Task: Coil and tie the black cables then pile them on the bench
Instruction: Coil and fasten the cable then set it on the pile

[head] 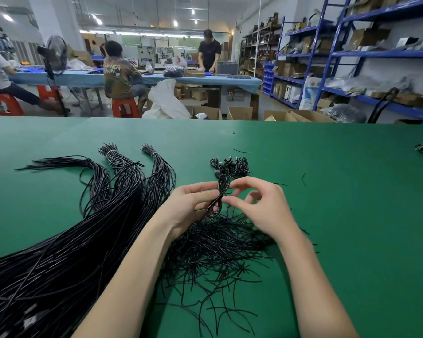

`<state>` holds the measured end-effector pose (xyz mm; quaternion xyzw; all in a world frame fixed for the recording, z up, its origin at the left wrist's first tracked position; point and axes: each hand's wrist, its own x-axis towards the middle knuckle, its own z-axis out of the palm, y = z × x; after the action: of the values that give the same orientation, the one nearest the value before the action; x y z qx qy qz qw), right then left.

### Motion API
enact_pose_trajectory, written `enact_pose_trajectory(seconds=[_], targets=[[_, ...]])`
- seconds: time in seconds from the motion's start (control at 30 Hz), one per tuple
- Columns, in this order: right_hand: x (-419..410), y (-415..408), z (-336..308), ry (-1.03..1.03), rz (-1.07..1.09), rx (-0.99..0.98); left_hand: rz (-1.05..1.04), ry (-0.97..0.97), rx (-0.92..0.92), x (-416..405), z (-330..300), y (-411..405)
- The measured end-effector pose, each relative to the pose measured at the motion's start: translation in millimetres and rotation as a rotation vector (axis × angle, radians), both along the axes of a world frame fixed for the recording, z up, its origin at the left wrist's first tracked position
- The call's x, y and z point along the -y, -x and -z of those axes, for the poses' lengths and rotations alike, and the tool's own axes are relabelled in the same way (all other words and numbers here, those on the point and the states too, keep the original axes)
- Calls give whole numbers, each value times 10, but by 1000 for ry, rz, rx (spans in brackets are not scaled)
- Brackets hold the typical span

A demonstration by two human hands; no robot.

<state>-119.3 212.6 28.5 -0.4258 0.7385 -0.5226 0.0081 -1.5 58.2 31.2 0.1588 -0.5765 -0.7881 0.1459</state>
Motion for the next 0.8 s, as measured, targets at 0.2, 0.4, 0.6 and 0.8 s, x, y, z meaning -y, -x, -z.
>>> enact_pose_trajectory(seconds=[0.2, 0.4, 0.6, 0.8], targets=[[95, -63, 147, 244, 66, -341, -36, -34, -49, -20, -38, 21], [316, -185, 209, 407, 220, 45, -160, 144, -175, -125, -22, 77], [222, -80, 123, 266, -14, 959, -222, 345, -124, -155, 49, 85], [192, -91, 160, 272, 134, 151, -194, 86, -117, -94, 59, 107]])
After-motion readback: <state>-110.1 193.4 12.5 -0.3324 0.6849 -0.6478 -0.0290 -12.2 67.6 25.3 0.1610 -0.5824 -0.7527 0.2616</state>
